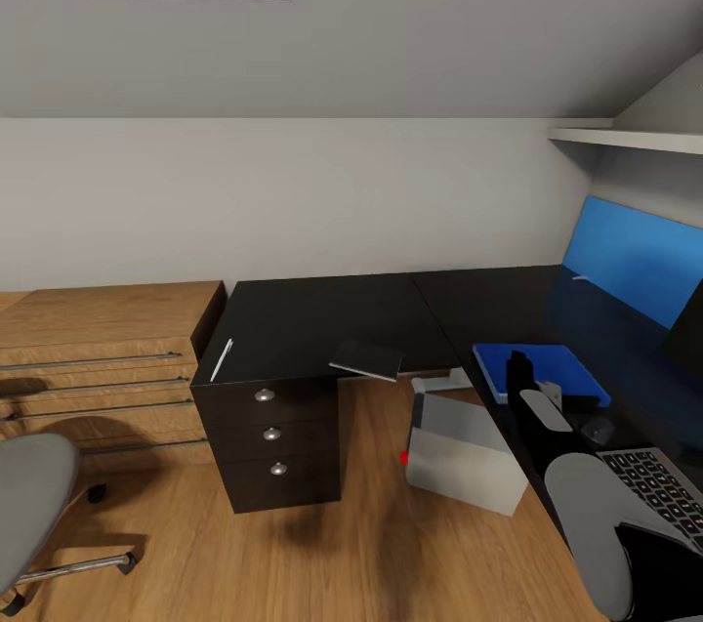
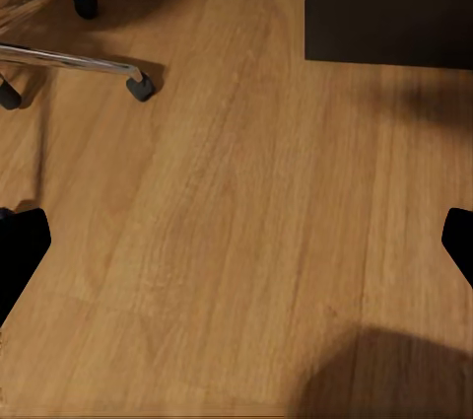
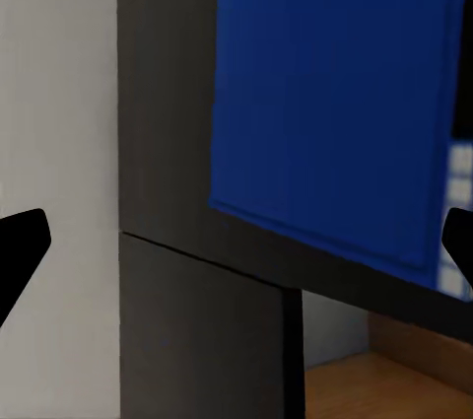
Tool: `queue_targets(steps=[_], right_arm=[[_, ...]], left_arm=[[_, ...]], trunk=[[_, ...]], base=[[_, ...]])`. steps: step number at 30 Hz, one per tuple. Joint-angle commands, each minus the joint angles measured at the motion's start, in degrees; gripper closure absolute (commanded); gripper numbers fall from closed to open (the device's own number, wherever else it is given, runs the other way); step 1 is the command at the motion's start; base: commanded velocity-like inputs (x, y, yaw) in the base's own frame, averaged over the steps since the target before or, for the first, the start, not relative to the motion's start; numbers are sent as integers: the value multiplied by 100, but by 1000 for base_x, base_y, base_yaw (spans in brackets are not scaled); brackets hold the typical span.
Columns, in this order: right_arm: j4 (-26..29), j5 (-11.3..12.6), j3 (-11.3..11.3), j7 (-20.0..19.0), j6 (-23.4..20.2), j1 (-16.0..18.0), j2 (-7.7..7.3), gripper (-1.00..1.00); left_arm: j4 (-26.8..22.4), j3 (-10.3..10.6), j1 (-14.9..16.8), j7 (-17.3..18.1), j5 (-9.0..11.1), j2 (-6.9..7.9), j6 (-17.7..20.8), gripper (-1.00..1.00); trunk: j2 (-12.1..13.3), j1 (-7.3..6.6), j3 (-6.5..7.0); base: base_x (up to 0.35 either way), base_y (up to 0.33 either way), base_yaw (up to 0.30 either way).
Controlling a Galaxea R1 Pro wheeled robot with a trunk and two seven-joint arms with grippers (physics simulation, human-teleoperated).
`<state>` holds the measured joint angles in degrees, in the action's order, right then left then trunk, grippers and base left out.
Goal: In the bedroom, organize the workspace by keeping the computer under the desk, ensuring the monitor is on the desk, placing the keyboard on the desk next to the monitor, placing the mouse on the desk next to the keyboard, moving the folder from the swivel chair onto the desk next to the mouse, stacking the notebook on top of the folder with the pen on top of the notebook, and positioning the swivel chair next to the desk.
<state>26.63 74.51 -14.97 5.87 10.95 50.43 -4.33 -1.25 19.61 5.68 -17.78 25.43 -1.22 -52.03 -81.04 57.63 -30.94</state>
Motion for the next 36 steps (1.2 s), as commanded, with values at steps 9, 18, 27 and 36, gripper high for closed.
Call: queue_targets(steps=[9,18,27,36], right_arm=[[16,55,12,4,37,2,10,-100],[18,55,12,2,39,2,11,-100],[18,46,7,7,39,2,12,-100],[16,46,4,6,39,2,11,-100]], left_arm=[[2,42,3,-33,16,-6,230,-100],[-4,16,3,-35,15,-2,307,-100],[-7,0,3,-35,15,-4,424,-100],[-7,-6,3,-33,15,-3,462,-100]], trunk=[[-3,0,-6],[-3,0,-6],[318,-176,138],[679,-374,300]], base=[[0,0,0],[0,0,0],[0,0,0],[0,0,0]])
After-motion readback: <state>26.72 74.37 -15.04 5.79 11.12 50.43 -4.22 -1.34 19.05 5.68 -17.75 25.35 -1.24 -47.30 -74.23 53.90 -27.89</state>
